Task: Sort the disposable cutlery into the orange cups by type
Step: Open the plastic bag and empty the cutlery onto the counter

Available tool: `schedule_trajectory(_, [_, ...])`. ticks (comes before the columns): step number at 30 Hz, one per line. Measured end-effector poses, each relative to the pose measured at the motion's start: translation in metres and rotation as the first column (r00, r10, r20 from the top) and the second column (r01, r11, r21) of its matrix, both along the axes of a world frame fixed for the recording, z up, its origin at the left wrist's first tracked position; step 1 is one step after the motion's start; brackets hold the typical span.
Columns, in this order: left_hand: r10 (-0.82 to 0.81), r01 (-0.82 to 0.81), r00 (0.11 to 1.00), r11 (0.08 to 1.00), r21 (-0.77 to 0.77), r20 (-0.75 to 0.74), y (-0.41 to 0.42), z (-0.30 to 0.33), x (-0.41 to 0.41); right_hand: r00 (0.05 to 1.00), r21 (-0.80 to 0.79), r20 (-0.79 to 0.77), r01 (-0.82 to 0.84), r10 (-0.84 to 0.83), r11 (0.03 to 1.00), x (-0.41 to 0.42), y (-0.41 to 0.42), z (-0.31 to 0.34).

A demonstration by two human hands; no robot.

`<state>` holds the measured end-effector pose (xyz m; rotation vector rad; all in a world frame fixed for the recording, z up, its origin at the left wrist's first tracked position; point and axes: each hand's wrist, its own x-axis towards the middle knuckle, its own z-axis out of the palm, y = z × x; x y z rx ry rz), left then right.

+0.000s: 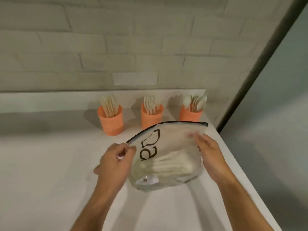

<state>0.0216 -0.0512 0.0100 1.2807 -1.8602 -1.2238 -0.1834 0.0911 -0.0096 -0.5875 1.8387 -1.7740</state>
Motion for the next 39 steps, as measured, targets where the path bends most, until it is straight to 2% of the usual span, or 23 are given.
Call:
schedule_trajectory(2, [0.025,-0.035,0.998,0.985,-0.171,-0.059,0.009,0.021,-0.008,0.997,-0.088,-0.031,0.061,-0.064,0.994,-0.006,0.007,0.005])
schedule_trajectory(5, [-0.13,0.089,0.988,0.913,-0.399,-0.078,0.021,0.046,-0.031,0.987,-0.153,-0.102,0.107,-0.124,0.982,-0.01,0.012,0.011])
schedule_trajectory(6, [-0.207,0.169,0.978,0.87,-0.464,-0.032,0.025,0.052,-0.042,0.983,-0.166,-0.128,0.112,-0.134,0.98,-0.01,0.013,0.012])
schedule_trajectory(9, [-0.358,0.421,0.905,0.687,-0.592,0.228,0.04,0.066,-0.084,0.982,-0.217,-0.138,0.095,-0.127,0.972,-0.008,0.017,0.019])
schedule_trajectory(12, [-0.424,0.563,0.826,0.598,-0.571,0.37,0.047,0.066,-0.119,0.983,-0.268,-0.121,0.101,-0.137,0.958,-0.009,0.02,0.025])
schedule_trajectory(14, [-0.512,0.619,0.784,0.592,-0.516,0.352,0.046,0.063,-0.13,0.984,-0.339,-0.038,0.151,-0.173,0.929,-0.012,0.022,0.026])
schedule_trajectory(16, [-0.589,0.635,0.763,0.61,-0.474,0.266,0.041,0.059,-0.133,0.985,-0.363,0.03,0.167,-0.167,0.917,-0.017,0.024,0.025])
schedule_trajectory(20, [-0.623,0.65,0.747,0.61,-0.452,0.233,0.035,0.06,-0.134,0.995,-0.348,0.028,0.095,-0.091,0.933,-0.018,0.026,0.025])
schedule_trajectory(24, [-0.583,0.611,0.774,0.582,-0.537,0.248,0.037,0.067,-0.134,0.996,-0.346,-0.027,0.072,-0.086,0.936,-0.016,0.025,0.036])
schedule_trajectory(27, [-0.585,0.577,0.787,0.584,-0.571,0.196,0.037,0.074,-0.134,0.997,-0.366,-0.038,0.054,-0.073,0.929,-0.015,0.021,0.046])
schedule_trajectory(29, [-0.544,0.546,0.814,0.596,-0.589,0.204,0.035,0.084,-0.129,0.996,-0.407,0.013,0.085,-0.087,0.909,-0.018,0.016,0.056])
schedule_trajectory(33, [-0.391,0.508,0.86,0.577,-0.64,0.329,0.023,0.121,-0.102,0.96,-0.52,0.214,0.267,-0.178,0.812,-0.041,0.009,0.087])
schedule_trajectory(36, [-0.359,0.496,0.868,0.588,-0.639,0.344,0.004,0.146,-0.07,0.944,-0.519,0.243,0.32,-0.222,0.792,-0.06,0.007,0.101])
schedule_trajectory(39, [-0.362,0.481,0.877,0.651,-0.587,0.317,-0.018,0.156,-0.038,0.918,-0.484,0.277,0.388,-0.283,0.784,-0.074,0.004,0.099])
